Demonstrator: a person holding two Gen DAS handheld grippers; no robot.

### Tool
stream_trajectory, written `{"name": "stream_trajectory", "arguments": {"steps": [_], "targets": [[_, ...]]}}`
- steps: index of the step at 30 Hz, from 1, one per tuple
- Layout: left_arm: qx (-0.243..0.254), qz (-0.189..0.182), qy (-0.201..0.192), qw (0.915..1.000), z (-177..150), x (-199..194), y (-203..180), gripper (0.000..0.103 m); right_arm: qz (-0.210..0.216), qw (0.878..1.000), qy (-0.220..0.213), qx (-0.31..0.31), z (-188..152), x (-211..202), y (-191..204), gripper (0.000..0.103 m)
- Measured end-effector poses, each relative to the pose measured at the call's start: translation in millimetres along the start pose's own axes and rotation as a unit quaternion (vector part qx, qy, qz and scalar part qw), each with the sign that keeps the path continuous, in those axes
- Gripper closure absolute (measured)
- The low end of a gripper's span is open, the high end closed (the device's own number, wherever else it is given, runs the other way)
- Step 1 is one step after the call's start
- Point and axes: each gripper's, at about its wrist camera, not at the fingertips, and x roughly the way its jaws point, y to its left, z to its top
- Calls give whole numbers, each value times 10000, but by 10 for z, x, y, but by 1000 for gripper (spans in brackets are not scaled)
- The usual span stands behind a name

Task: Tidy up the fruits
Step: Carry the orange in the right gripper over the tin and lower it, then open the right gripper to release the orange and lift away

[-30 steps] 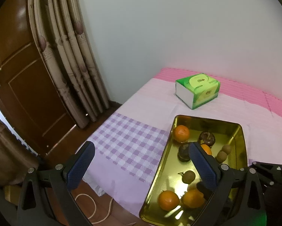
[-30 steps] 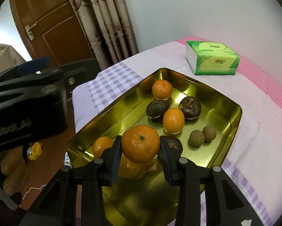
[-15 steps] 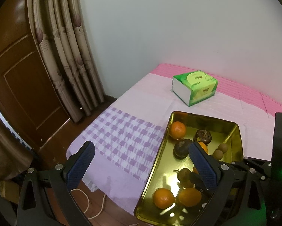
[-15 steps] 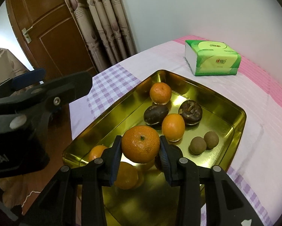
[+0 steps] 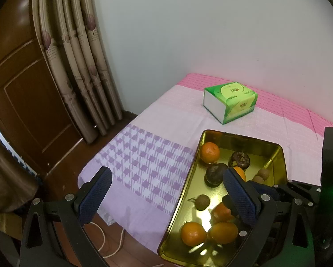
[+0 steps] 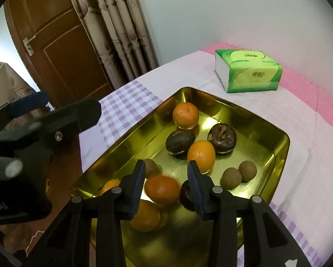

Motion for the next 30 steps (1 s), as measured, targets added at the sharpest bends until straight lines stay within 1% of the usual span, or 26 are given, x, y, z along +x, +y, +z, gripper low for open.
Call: {"name": "stream_trajectory", "arguments": {"steps": [10,15,18,19,21,23,26,28,30], "targets": [[0,0,0,10000,-5,2,-2,3,-115,9997,-214,48,0,-116,-35,66],[-21,-15,-66,10000,-3,-34,6,3,-336,9986,-407,-43,-39,-262,-4,65],[-42,-54,-140,9999,11,-88,20,3,-559,9961,-673,-120,-107,-433,48,57],[-58,-60,-168,9998,21,-117,30,3,-678,9942,-821,-157,-144,-521,74,52],[-104,-71,-173,9998,41,-177,47,3,-861,9905,-1049,-208,-199,-660,117,41],[-197,-142,-205,9995,61,-249,70,3,-1104,9841,-1364,-271,-266,-847,168,21],[-317,-224,-422,9984,86,-427,103,3,-1392,9728,-1810,-385,-345,-1109,253,12],[-301,-184,-582,9977,107,-549,99,3,-1614,9645,-2039,-455,-382,-1267,301,8],[-240,-143,-652,9975,109,-636,80,3,-1734,9583,-2216,-503,-419,-1408,333,4]]}}
